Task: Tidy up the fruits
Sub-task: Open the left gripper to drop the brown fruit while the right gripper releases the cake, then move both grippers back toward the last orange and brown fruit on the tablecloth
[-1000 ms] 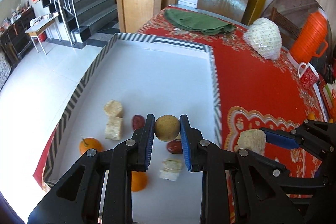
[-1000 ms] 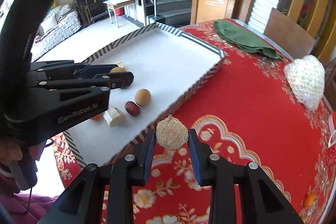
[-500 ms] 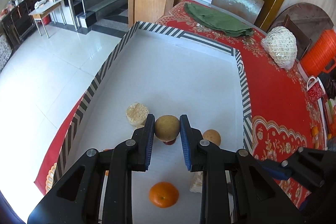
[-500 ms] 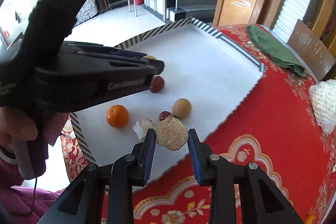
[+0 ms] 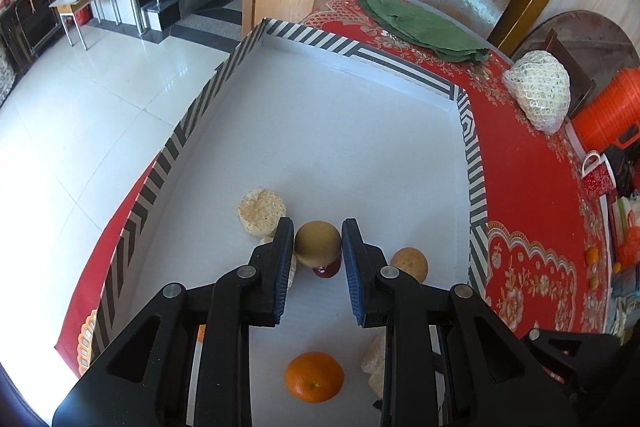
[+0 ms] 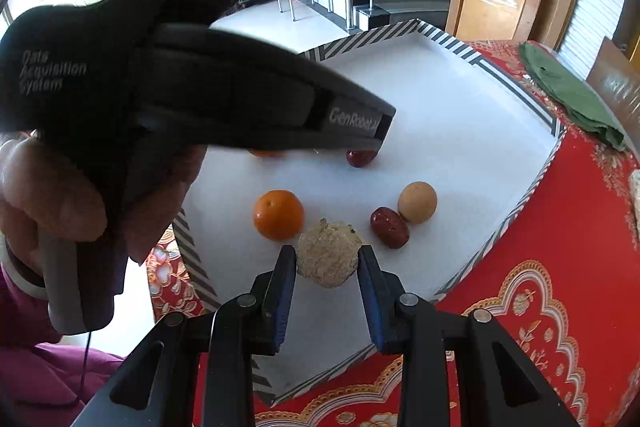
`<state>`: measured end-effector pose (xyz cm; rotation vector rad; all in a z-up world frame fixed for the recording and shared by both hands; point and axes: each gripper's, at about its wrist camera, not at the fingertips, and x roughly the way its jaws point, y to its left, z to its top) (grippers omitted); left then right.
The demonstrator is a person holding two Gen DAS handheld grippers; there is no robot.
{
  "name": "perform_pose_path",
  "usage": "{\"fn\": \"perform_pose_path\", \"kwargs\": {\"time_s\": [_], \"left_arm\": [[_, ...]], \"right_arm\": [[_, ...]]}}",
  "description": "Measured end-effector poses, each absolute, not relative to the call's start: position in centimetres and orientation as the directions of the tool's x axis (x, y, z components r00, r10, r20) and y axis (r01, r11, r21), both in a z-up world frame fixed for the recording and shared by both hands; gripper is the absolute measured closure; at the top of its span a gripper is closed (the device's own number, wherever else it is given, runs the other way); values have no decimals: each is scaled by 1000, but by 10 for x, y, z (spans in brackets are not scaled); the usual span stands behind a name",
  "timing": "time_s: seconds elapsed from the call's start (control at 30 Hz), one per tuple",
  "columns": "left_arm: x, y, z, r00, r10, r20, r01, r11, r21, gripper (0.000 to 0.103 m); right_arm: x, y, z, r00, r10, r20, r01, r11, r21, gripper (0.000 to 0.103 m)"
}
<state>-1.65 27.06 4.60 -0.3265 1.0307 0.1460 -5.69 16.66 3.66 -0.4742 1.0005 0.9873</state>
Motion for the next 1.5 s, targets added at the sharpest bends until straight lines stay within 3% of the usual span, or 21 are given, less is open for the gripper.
{"fn": "perform_pose_path", "kwargs": {"time_s": [0.17,0.37,0.9,1.5], "left_arm": [[-16,269,47,507,-38,-861,-275,940,-203,72],[-18,263,50,514,-14,-858,-278,943,-182,54],[-23,212,67,541,-25,-840,-197,968,-156,54],[-10,66,64,501,-121,-857,47,993,-112,54]], "right_arm": [[-59,166,33,157,477,-865,-861,495,116,67],[-62,159,38,164,489,-857,-860,496,119,67],[-58,91,48,242,491,-837,-790,601,124,66],[-45,-77,33,391,375,-841,-537,835,122,65]]}}
